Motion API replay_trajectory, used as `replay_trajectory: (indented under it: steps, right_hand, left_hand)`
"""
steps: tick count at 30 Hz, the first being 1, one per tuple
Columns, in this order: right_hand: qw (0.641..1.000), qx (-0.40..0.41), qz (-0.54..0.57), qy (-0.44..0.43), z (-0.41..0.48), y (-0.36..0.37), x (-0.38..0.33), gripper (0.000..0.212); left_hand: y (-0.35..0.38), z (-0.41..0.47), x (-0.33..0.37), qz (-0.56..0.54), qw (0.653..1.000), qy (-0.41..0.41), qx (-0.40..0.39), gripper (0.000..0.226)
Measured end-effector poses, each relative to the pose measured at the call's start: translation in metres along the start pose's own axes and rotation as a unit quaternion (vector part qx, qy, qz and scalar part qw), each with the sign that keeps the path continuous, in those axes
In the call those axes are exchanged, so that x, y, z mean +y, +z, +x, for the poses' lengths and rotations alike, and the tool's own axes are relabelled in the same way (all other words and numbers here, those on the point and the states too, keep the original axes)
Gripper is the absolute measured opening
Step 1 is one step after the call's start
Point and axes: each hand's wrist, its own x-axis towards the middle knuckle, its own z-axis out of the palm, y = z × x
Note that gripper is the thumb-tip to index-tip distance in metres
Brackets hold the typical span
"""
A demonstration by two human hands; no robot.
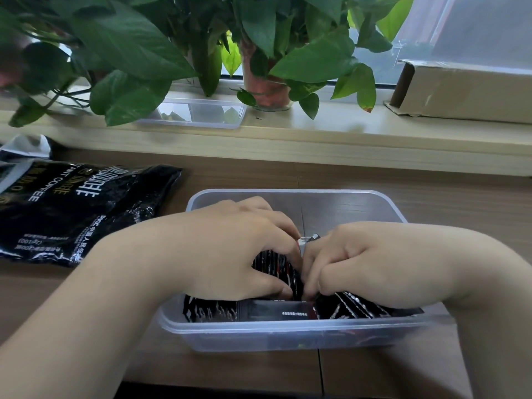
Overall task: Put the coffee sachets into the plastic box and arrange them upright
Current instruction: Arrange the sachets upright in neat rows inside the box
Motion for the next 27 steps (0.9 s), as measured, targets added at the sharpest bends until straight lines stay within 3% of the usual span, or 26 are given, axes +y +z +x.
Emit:
replay_trajectory:
  steps: [4,7,10,12,16,19,23,27]
  right_hand:
    - [1.000,0.025,0.001,0.010,0.000,0.002,0.001,0.064]
    - [0.997,0.068,0.003,0.041,-0.003,0.000,0.003,0.046]
    - [0.987,0.153,0.007,0.048,-0.007,-0.005,0.005,0.033]
    - [0.980,0.196,-0.014,0.043,-0.008,-0.007,0.004,0.030]
    - [0.979,0.178,-0.057,0.083,-0.004,-0.003,0.001,0.031]
    - [0.982,0.159,-0.052,0.090,0.000,0.002,-0.003,0.029]
    - [0.988,0.125,-0.037,0.081,-0.004,0.003,-0.005,0.031]
    - [0.975,0.208,0.031,0.065,-0.024,-0.016,0.003,0.035]
  left_hand:
    - [-0.002,-0.001,0.000,-0.005,1.000,-0.002,-0.010,0.037]
    - [-0.005,-0.002,0.000,-0.019,1.000,-0.016,0.005,0.043]
    - [-0.009,-0.007,-0.003,-0.089,0.986,-0.044,0.135,0.030]
    - [-0.012,-0.016,-0.007,-0.140,0.957,-0.082,0.242,0.025]
    - [-0.010,-0.031,-0.011,-0.115,0.907,-0.132,0.382,0.019]
    - [0.000,-0.033,-0.012,-0.120,0.905,-0.175,0.370,0.019]
    - [0.006,-0.032,-0.013,-0.205,0.896,-0.201,0.339,0.022]
    - [0.000,-0.035,-0.012,-0.186,0.890,-0.198,0.366,0.020]
